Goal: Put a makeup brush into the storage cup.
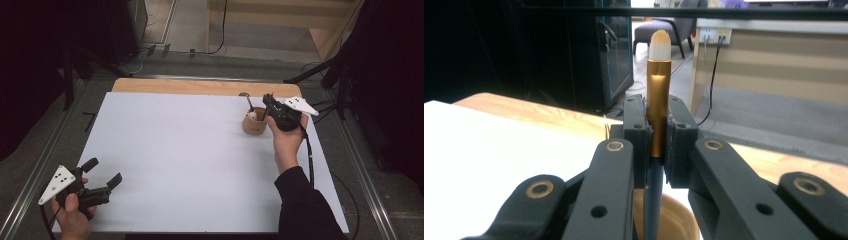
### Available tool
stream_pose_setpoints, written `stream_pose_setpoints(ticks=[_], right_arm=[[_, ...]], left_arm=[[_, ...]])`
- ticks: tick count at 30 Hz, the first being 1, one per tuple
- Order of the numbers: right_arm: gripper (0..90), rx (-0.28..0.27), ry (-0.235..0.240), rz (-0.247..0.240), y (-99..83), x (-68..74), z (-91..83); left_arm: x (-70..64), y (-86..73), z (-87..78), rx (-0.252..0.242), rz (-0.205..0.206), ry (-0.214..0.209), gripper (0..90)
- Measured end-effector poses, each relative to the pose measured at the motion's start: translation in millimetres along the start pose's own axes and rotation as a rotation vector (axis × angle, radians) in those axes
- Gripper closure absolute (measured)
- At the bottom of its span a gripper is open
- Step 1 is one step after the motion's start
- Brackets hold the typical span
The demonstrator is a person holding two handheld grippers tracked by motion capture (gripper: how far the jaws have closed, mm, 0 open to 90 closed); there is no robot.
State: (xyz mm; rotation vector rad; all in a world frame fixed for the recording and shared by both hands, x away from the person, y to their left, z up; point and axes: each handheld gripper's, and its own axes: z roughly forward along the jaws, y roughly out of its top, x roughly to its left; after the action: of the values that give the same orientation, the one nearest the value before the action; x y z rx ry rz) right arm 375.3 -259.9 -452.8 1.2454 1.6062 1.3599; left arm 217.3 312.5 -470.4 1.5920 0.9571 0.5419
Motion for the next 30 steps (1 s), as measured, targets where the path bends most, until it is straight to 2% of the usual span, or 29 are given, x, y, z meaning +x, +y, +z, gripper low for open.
stream_pose_setpoints(ticks=[3,9,12,14,16,18,21,23,26,28,29,30], right_arm=[[84.2,0.013,0.0,0.018,-4.7,-1.8,0.9],[83.9,0.043,0.004,0.009,-8.3,0.8,3.9],[82.9,0.05,-0.004,0.029,-11.4,0.9,4.1],[76.7,0.057,-0.014,0.05,-13.8,-0.4,3.3],[65.0,0.061,-0.029,0.077,-15.4,-1.2,1.9],[57.0,0.075,-0.042,0.095,-16.4,-2.1,-0.3],[48.4,0.095,-0.053,0.09,-16.4,-4.0,-5.2],[43.7,0.084,-0.057,0.096,-16.8,-4.8,-9.7],[40.7,0.07,-0.036,0.102,-18.0,-5.8,-16.3],[34.0,0.072,-0.009,0.15,-20.0,-6.7,-20.4],[34.0,0.066,0.005,0.168,-21.2,-7.3,-22.6],[34.1,0.052,0.008,0.166,-22.7,-7.4,-25.4]], left_arm=[[0.0,0.1,0.0,-0.001,-0.001,0.001,0.1],[-0.2,0.2,0.2,0.001,0.001,0.001,0.1],[-0.3,0.1,0.1,-0.002,-0.002,0.001,0.1],[-0.2,0.1,-0.2,-0.002,-0.002,0.002,0.1],[0.0,0.0,-0.2,-0.002,-0.001,0.001,0.1],[0.0,0.0,-0.2,-0.003,-0.002,0.001,0.1],[-0.1,0.1,0.0,-0.001,0.0,0.0,0.1],[-0.2,0.1,0.3,0.002,0.002,-0.001,0.1],[-1.2,0.2,1.0,0.002,0.002,-0.001,0.1],[-1.5,0.2,1.2,0.002,0.004,-0.002,0.1],[-1.6,0.2,1.1,0.002,0.004,-0.002,0.1],[-1.5,0.1,1.1,0.001,0.003,-0.001,0.1]])
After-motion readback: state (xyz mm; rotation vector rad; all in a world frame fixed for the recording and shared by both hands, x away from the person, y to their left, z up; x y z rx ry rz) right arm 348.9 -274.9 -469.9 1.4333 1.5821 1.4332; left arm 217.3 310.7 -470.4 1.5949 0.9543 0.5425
